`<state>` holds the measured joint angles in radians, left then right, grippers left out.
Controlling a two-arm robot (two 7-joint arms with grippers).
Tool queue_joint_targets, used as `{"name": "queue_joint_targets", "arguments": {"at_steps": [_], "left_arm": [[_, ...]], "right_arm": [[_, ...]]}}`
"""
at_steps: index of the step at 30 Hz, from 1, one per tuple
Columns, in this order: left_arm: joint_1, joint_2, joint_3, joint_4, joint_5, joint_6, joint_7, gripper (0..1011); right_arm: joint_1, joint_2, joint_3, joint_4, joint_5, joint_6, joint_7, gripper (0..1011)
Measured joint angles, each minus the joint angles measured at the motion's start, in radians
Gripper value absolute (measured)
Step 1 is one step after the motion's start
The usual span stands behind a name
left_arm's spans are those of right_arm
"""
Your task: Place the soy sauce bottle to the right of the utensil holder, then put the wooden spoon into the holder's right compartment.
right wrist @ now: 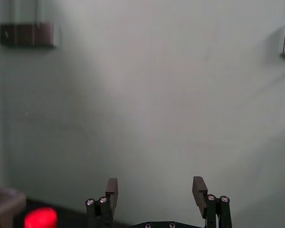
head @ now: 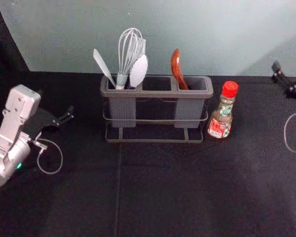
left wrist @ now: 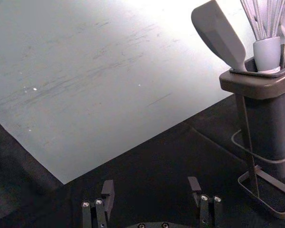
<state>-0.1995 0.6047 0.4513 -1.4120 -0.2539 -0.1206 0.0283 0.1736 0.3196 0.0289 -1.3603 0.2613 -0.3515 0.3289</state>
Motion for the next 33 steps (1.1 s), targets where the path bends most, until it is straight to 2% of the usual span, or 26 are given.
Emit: {"name": "queue_joint_targets", "arguments": {"at_steps": [7, 11, 14, 19, 33], "left_arm": [[0.0, 0.0, 0.0, 0.0, 0.0, 0.0, 0.0, 1011], [0.0, 0.0, 0.0, 0.0, 0.0, 0.0, 0.0, 1011], [0.0, 0.0, 0.0, 0.0, 0.0, 0.0, 0.0, 1011], [0.0, 0.0, 0.0, 0.0, 0.0, 0.0, 0.0, 1011], [0.0, 0.0, 0.0, 0.0, 0.0, 0.0, 0.0, 1011]], "right_arm": [[-0.017, 0.002, -0.013, 0.021, -0.048, 0.086, -0.029, 1003], [-0.024, 0.009, -0.028, 0.01, -0.086, 0.175, -0.057, 1003], [-0.025, 0.014, -0.037, 0.002, -0.103, 0.219, -0.065, 1002], [-0.019, 0.013, -0.043, 0.004, -0.114, 0.238, -0.07, 1003], [-0.011, -0.002, -0.049, 0.021, -0.132, 0.235, -0.082, 1003]]}}
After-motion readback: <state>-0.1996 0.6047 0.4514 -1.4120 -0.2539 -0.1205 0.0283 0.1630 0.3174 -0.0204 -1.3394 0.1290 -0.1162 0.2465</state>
